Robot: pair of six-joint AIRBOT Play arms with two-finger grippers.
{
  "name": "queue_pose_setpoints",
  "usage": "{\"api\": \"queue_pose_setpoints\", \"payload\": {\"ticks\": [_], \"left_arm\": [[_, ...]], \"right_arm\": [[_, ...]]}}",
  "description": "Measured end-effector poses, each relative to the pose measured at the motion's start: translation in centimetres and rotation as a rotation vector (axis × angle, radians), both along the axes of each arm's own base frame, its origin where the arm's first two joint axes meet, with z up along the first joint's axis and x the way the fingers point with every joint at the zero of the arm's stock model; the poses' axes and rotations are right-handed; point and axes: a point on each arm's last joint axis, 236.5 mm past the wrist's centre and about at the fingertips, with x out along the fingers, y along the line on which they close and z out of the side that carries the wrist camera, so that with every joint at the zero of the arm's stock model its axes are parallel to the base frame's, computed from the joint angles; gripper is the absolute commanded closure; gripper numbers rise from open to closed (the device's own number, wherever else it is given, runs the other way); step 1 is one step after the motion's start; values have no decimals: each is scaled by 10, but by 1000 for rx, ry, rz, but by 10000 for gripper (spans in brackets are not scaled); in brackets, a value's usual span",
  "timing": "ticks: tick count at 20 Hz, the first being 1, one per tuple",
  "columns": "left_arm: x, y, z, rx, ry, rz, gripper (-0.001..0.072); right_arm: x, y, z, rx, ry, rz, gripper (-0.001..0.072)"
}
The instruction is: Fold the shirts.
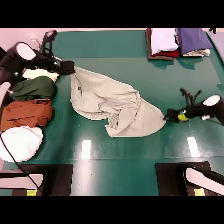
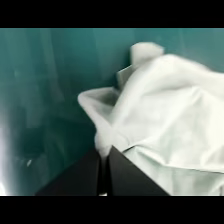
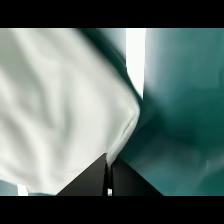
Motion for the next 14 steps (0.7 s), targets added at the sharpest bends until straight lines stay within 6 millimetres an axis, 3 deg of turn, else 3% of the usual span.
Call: {"api": "queue_pose_setpoints", "payload": {"ticks": [2,4,6,8,10,12,14], "left_arm": [[-6,5,61,4,-135,6,679],[-25,11,145,0,-318,16,679],[-61,18,234,-12,-517,26,679],[-113,25,314,-31,-707,35,680],[-171,33,376,-48,-870,43,680],[-224,39,419,-64,-997,47,680],[-265,44,445,-77,-1087,50,680]], "right_arm": [[34,1,63,-37,-196,30,698],[62,-1,155,-80,-446,35,698],[68,-7,259,-135,-702,21,698],[51,-14,360,-195,-944,-7,698],[24,-21,434,-258,-1118,-37,698],[-5,-26,489,-324,-1244,-65,698],[-29,-32,526,-394,-1318,-91,699]]}}
